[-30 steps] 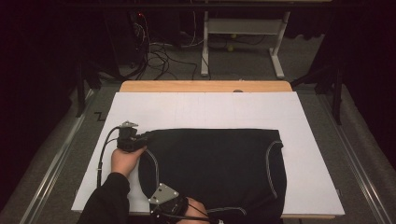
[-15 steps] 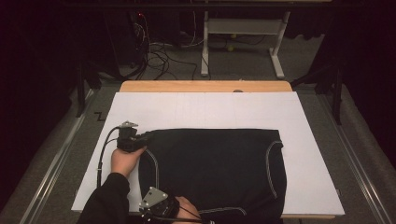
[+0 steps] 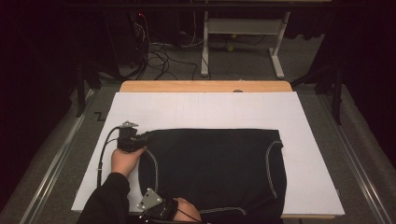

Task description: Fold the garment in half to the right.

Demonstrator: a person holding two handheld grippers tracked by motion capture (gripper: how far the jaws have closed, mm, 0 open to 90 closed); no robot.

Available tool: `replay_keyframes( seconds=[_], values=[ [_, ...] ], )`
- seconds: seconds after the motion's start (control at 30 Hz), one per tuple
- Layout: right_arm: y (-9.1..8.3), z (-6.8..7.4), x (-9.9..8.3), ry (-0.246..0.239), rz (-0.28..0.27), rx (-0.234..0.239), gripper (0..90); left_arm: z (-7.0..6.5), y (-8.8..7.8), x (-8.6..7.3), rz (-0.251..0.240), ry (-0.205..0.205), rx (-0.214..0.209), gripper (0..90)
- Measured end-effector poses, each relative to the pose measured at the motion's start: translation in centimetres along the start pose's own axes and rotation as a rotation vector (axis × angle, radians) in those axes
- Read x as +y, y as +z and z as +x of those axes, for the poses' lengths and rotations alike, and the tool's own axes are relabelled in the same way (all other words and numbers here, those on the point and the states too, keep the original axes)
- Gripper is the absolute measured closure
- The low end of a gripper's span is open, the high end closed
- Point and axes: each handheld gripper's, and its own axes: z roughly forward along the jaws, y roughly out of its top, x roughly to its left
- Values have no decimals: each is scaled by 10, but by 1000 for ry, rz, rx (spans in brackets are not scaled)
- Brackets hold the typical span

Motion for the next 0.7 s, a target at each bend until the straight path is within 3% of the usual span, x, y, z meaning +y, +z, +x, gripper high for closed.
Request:
replay_keyframes(
  seconds=[0.2, 0.37, 0.5, 0.7],
  values=[
    [-8, -11, 2, 56, -33, 51, 787, 2, -2, 2, -4, -30, -1, 727],
    [-28, -18, 8, 66, -127, 20, 792, -1, -7, 8, -48, -70, 11, 754],
    [-43, -27, 12, 83, -184, 3, 793, -9, -14, 22, -86, -51, 23, 758],
    [-52, -39, 16, 89, -226, -7, 795, -13, -21, 41, -132, -55, 43, 764]
  ],
)
